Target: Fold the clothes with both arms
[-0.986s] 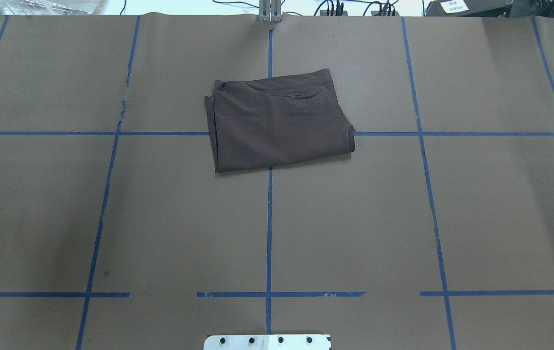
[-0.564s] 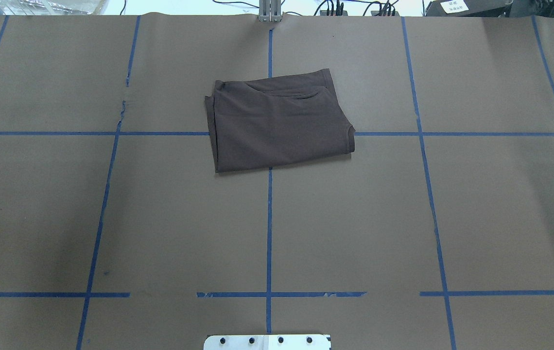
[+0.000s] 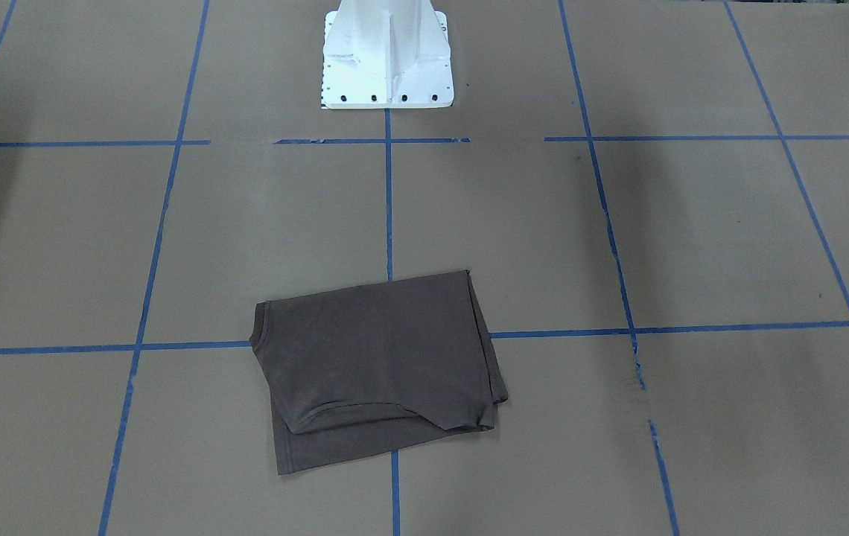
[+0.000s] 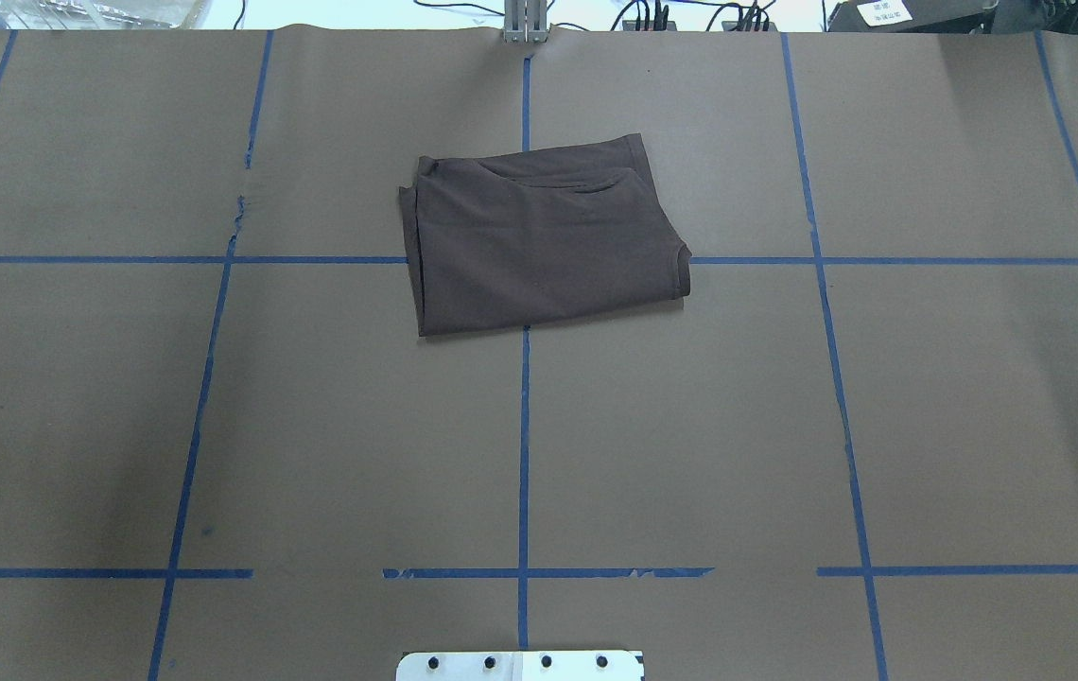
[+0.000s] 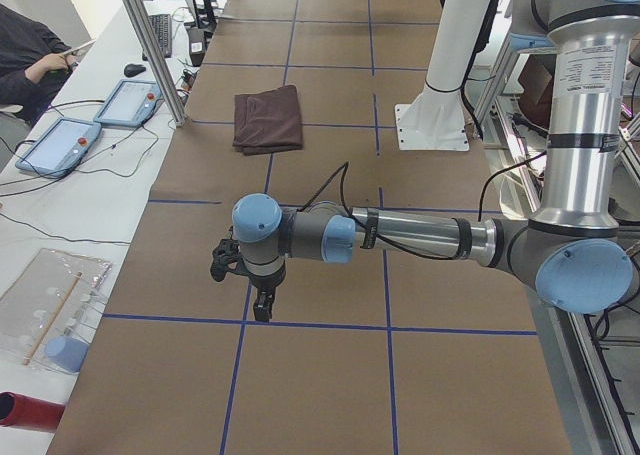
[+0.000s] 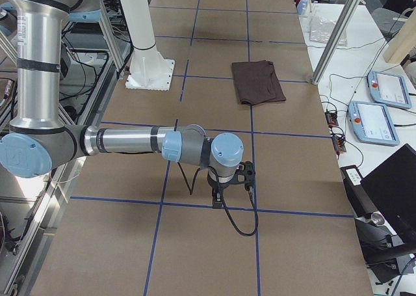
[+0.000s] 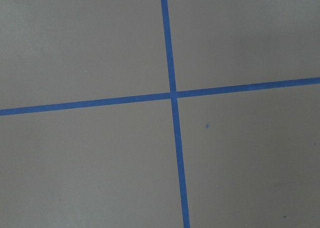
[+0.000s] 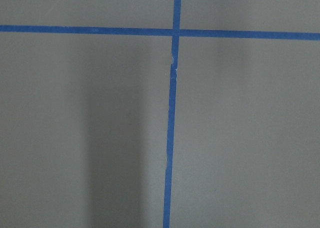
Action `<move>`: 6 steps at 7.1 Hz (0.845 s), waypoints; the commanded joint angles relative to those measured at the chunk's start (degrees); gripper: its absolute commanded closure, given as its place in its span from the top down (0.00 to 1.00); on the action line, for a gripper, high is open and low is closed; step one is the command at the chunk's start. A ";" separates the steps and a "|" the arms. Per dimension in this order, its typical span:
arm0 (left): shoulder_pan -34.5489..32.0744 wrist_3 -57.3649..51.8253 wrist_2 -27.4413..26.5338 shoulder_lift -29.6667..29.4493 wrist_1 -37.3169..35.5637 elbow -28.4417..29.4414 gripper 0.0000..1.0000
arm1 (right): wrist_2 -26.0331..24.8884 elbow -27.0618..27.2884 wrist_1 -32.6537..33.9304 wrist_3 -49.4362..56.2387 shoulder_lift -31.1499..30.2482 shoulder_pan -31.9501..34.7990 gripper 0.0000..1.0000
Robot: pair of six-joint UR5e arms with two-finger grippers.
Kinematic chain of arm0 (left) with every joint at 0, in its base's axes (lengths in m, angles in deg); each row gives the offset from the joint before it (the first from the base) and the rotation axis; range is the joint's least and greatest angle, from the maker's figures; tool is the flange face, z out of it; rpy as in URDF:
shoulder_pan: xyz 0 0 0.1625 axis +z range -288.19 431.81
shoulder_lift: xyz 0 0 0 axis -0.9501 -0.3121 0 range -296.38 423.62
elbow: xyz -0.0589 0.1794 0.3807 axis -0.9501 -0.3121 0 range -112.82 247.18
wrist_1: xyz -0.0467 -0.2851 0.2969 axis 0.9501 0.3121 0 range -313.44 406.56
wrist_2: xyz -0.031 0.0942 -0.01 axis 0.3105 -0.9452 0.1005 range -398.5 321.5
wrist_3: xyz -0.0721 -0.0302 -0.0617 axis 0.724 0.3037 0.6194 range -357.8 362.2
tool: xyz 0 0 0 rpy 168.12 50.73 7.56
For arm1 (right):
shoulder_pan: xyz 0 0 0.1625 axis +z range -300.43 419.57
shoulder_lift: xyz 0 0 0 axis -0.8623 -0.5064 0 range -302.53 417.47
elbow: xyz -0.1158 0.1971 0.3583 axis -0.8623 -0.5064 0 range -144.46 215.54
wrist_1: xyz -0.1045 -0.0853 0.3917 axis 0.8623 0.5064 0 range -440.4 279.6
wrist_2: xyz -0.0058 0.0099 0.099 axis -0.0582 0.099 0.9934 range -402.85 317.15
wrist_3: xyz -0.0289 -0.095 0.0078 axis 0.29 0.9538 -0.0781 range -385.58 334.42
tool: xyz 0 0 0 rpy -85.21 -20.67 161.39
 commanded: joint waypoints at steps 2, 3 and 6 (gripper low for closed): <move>-0.06 0.00 -0.42 0.00 0.07 -0.07 1.00 | -0.59 -0.45 -5.24 -5.85 0.78 0.00 1.00; 0.02 0.00 -0.42 0.00 0.07 -0.51 1.00 | -0.51 -0.54 -7.37 -9.38 0.87 0.00 1.00; -0.06 0.00 -0.51 0.00 0.07 -0.60 1.00 | 0.02 -0.54 -7.30 -9.76 0.87 0.00 1.00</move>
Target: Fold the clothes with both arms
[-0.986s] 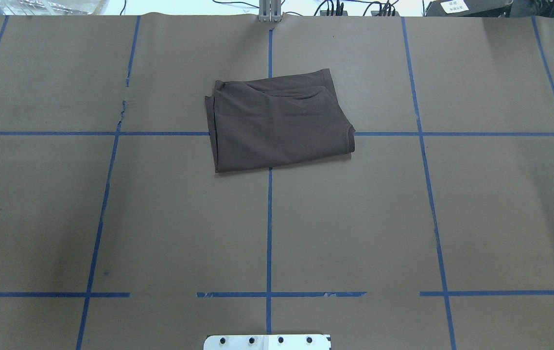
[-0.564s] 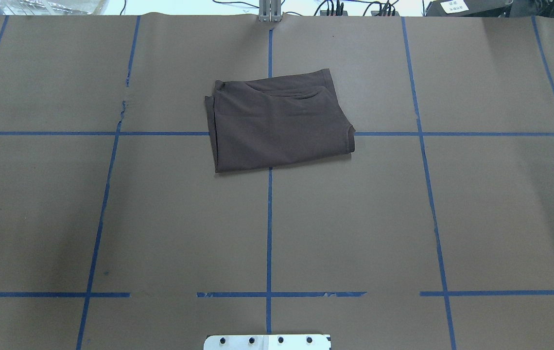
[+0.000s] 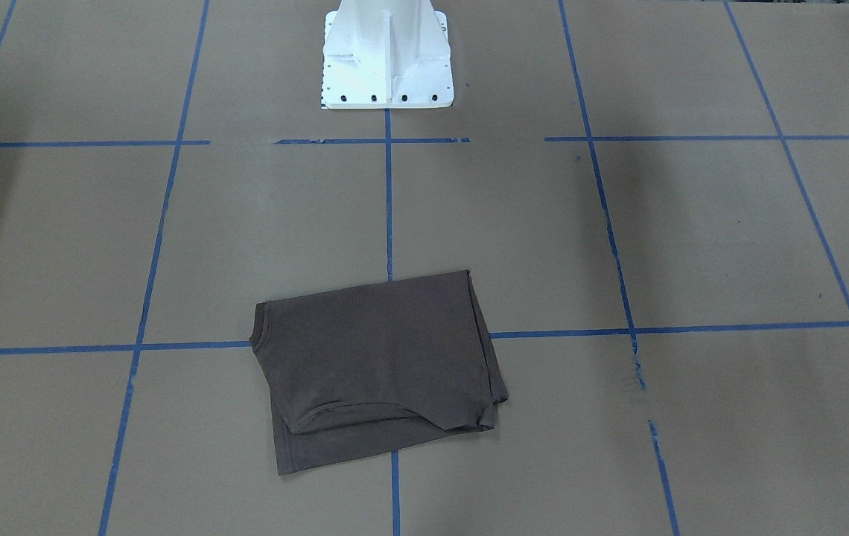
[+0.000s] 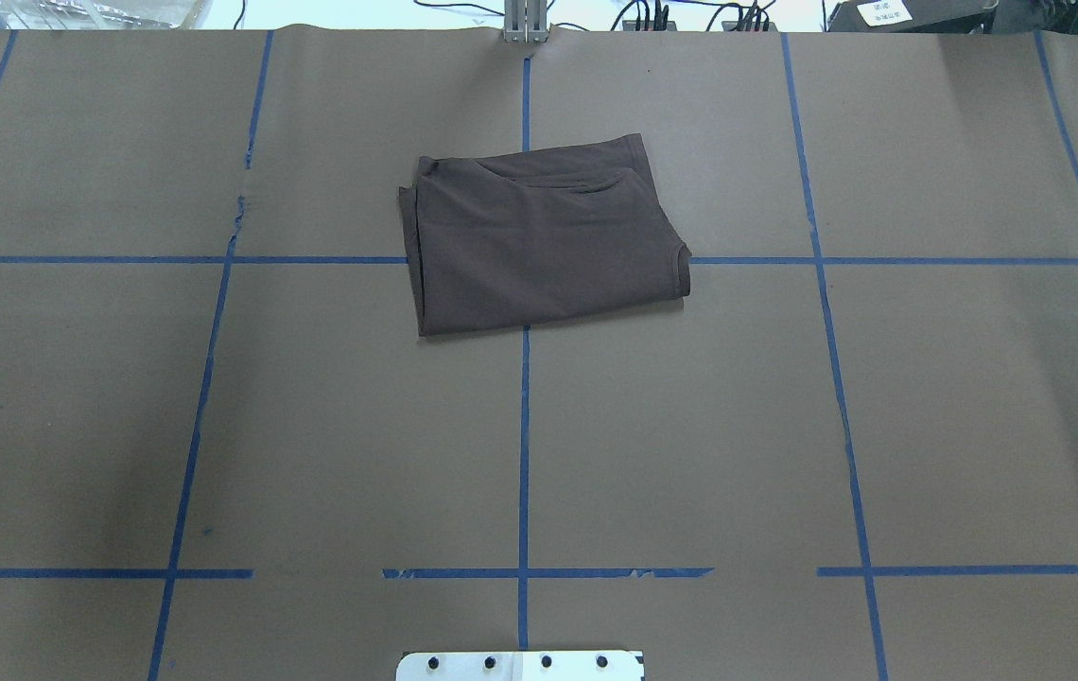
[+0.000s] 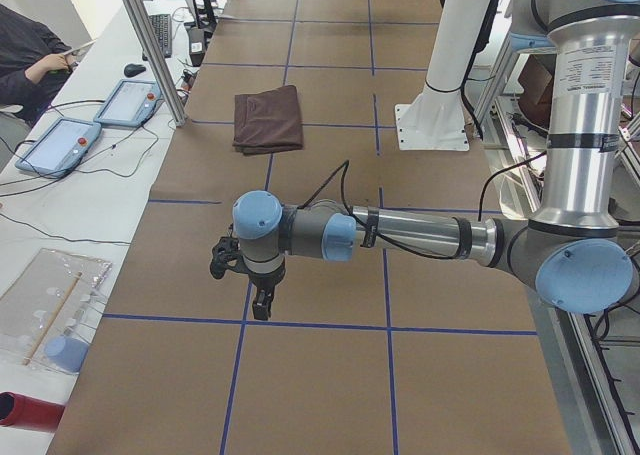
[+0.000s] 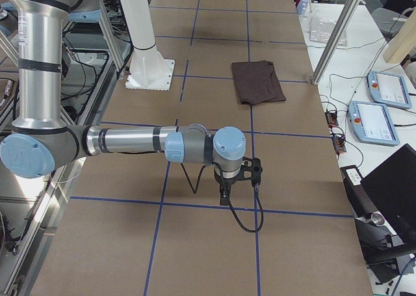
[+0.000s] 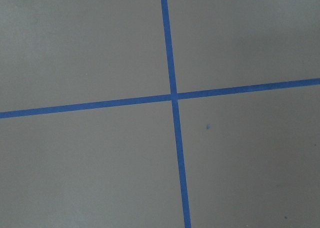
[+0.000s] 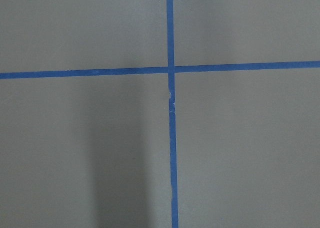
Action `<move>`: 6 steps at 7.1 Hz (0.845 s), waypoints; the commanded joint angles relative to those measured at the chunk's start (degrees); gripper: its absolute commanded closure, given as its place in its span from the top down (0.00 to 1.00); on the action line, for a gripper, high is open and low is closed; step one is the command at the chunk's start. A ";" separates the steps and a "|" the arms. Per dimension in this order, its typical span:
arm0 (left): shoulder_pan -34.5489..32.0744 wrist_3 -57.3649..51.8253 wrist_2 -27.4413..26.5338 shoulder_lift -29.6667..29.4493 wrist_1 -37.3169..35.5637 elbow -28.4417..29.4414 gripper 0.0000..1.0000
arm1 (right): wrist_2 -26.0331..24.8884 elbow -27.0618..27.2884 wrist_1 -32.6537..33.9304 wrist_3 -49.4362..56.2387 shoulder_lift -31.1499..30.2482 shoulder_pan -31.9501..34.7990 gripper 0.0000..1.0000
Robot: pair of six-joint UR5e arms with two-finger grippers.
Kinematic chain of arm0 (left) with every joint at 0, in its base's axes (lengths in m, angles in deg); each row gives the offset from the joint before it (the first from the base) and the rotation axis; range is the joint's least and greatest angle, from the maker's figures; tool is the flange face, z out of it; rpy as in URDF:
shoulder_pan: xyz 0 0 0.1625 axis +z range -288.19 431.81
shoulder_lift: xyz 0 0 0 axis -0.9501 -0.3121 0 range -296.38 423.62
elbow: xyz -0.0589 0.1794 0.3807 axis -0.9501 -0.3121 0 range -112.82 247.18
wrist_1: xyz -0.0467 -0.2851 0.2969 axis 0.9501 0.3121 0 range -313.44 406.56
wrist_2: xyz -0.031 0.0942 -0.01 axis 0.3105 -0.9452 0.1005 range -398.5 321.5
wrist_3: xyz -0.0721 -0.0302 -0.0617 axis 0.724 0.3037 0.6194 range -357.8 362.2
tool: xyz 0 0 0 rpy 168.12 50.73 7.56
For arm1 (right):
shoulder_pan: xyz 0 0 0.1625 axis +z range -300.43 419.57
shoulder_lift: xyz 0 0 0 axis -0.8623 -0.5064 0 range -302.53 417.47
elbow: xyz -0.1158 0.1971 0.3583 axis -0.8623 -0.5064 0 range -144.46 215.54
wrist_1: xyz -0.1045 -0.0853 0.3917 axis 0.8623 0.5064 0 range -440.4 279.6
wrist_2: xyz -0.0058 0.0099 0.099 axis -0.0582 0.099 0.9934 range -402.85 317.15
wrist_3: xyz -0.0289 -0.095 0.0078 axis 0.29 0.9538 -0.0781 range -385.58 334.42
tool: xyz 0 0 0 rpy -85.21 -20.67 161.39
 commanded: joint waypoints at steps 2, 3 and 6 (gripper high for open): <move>-0.04 0.00 -0.03 0.00 0.09 -0.04 1.00 | 0.19 0.08 -0.18 -0.41 0.01 0.00 1.00; -0.04 0.00 -0.03 0.00 0.09 -0.04 1.00 | 0.19 0.08 -0.19 -0.32 0.01 0.00 1.00; 0.04 0.00 -0.03 0.00 0.18 -0.13 1.00 | 0.01 0.08 -0.27 0.38 0.18 0.00 1.00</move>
